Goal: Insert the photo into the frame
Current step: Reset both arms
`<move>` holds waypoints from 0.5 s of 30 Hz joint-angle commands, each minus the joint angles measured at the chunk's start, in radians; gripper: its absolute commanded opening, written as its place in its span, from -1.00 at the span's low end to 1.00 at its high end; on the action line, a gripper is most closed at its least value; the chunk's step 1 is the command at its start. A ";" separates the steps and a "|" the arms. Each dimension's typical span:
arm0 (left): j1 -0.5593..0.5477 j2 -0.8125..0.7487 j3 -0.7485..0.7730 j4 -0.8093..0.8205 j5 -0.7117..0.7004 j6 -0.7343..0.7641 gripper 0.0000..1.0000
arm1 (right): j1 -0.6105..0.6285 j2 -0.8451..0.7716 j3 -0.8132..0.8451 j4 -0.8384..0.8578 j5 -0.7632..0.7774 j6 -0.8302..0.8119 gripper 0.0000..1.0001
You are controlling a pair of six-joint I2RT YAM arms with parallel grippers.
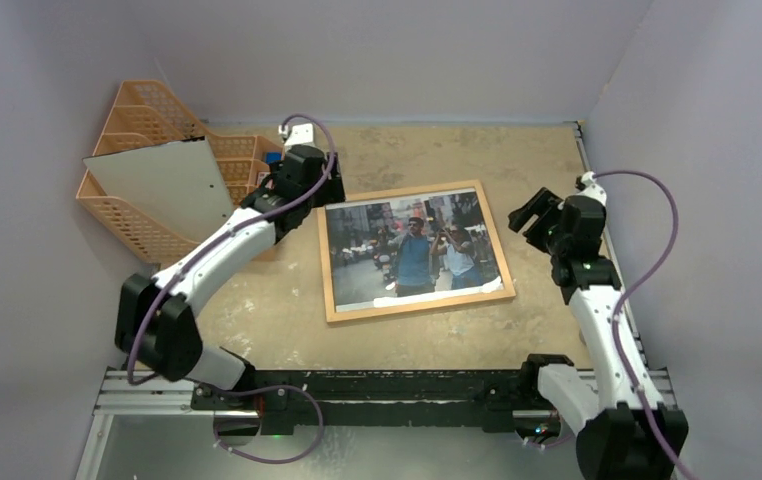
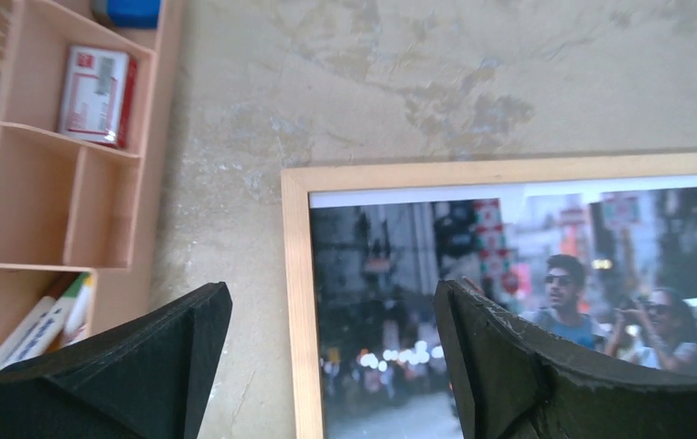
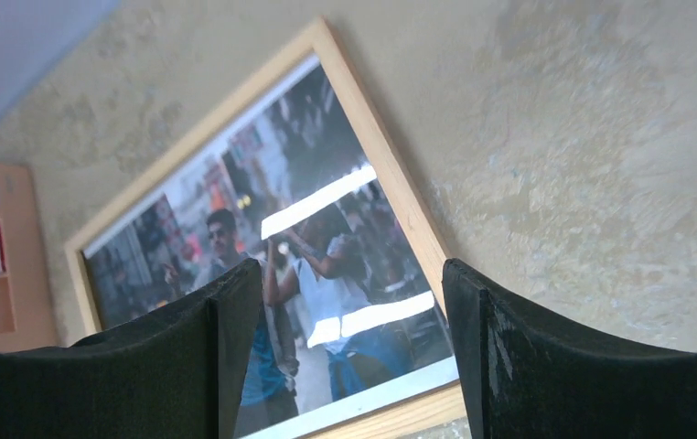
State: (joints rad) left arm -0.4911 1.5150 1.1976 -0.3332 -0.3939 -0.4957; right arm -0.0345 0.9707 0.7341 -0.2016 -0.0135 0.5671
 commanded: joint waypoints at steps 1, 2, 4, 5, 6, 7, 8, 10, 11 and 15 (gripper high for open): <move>0.003 -0.188 -0.009 -0.045 -0.037 0.008 0.72 | 0.001 -0.144 0.107 -0.108 0.122 0.027 0.50; 0.003 -0.237 -0.006 -0.057 -0.041 0.015 0.72 | 0.001 -0.174 0.122 -0.126 0.137 0.024 0.51; 0.004 -0.309 0.002 -0.080 -0.026 0.029 0.72 | 0.001 -0.226 0.152 -0.149 0.131 -0.010 0.61; 0.003 -0.341 0.007 -0.097 -0.017 0.029 0.72 | 0.001 -0.254 0.166 -0.160 0.125 -0.026 0.68; 0.003 -0.376 0.009 -0.111 -0.005 0.029 0.73 | 0.000 -0.270 0.185 -0.180 0.124 -0.031 0.72; 0.003 -0.410 0.010 -0.125 0.002 0.026 0.72 | 0.001 -0.279 0.206 -0.207 0.130 -0.031 0.79; 0.003 -0.443 0.009 -0.139 0.005 0.024 0.72 | 0.001 -0.290 0.230 -0.236 0.141 -0.027 0.88; 0.003 -0.507 0.007 -0.168 0.006 0.032 0.72 | 0.001 -0.310 0.268 -0.278 0.162 -0.020 0.98; 0.002 -0.538 0.012 -0.185 -0.002 0.036 0.72 | 0.001 -0.319 0.293 -0.297 0.175 -0.019 0.97; 0.003 -0.628 0.057 -0.285 0.005 0.074 0.72 | 0.001 -0.348 0.377 -0.381 0.277 0.009 0.98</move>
State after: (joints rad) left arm -0.4911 0.9466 1.1992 -0.5045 -0.3973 -0.4713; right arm -0.0345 0.6434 1.0218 -0.4637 0.1455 0.5571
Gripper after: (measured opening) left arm 0.861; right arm 0.987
